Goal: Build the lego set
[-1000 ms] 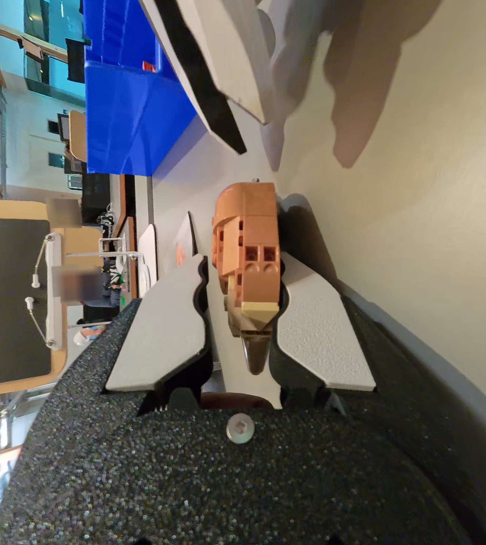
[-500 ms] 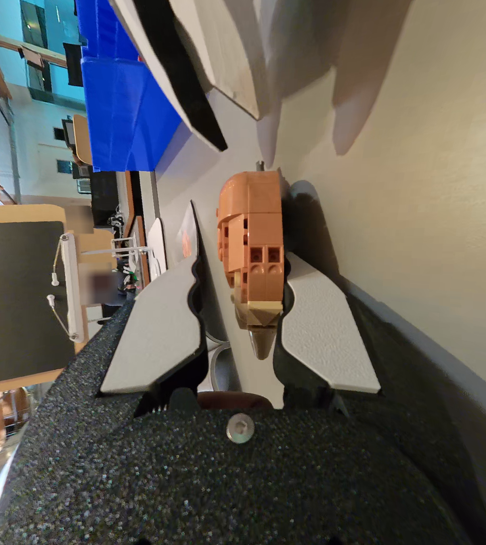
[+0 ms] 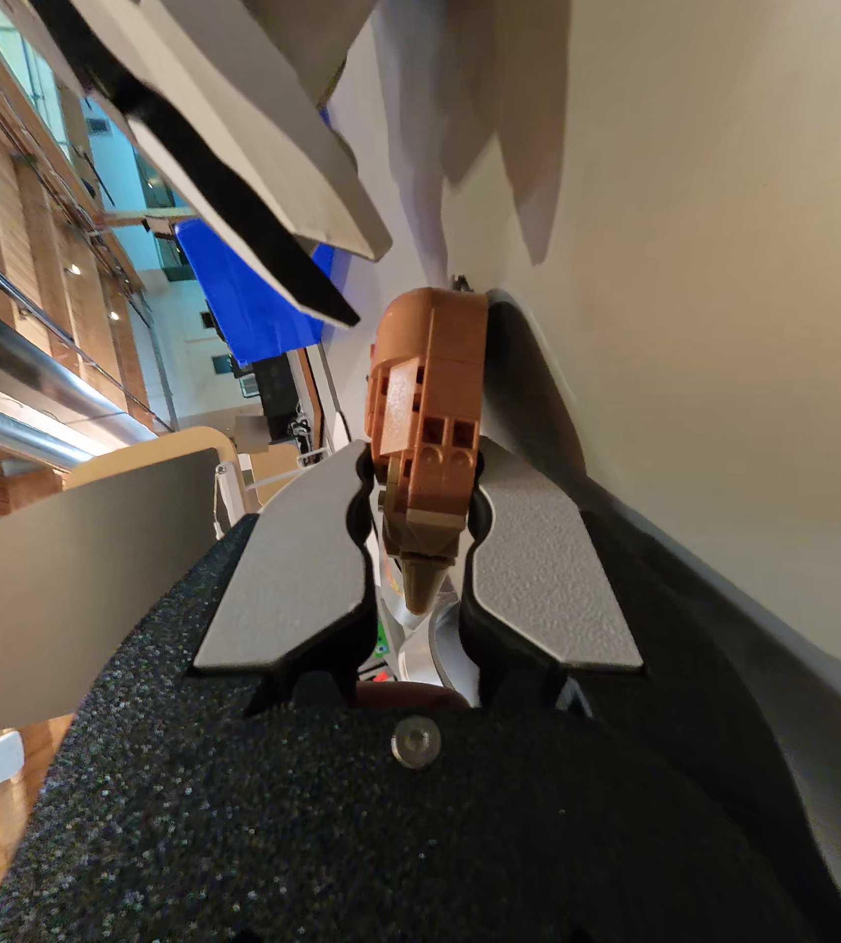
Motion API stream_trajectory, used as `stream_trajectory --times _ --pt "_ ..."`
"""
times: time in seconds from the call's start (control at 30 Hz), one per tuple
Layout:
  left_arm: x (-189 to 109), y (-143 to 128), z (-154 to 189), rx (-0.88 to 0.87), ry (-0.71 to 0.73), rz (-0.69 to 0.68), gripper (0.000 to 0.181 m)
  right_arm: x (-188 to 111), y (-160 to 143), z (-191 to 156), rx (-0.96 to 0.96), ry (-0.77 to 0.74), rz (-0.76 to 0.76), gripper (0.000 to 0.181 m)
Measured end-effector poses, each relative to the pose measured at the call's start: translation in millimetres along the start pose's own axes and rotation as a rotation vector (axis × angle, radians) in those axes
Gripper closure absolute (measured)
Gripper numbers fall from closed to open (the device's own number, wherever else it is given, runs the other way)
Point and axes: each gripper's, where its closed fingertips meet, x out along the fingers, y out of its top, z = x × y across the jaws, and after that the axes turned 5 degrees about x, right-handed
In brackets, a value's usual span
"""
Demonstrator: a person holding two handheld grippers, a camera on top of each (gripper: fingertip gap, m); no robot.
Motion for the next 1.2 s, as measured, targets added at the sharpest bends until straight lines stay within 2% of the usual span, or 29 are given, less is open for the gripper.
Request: stream_trajectory --times 0.17,0.33,0.77,1.07,1.2 --pt "2 1 0 0.03 0.021 0.0 0.147 6 4 -6 -0.145 -0.009 0.009 0.121" --pt "2 4 0 0.029 0.03 0.016 0.147 11 11 -9 -0.279 -0.037 0.033 0.133" --pt "5 9 0 -0.025 0.024 0.036 0.146 16 4 -10 -0.318 -0.044 -0.02 0.141" --pt "5 10 1 -0.042 0.008 0.032 0.146 18 -1 -12 -0.448 -0.125 -0.073 0.136" --pt "5 9 2 -0.036 0.008 0.022 0.146 19 -2 -13 -0.429 -0.123 -0.069 0.136"
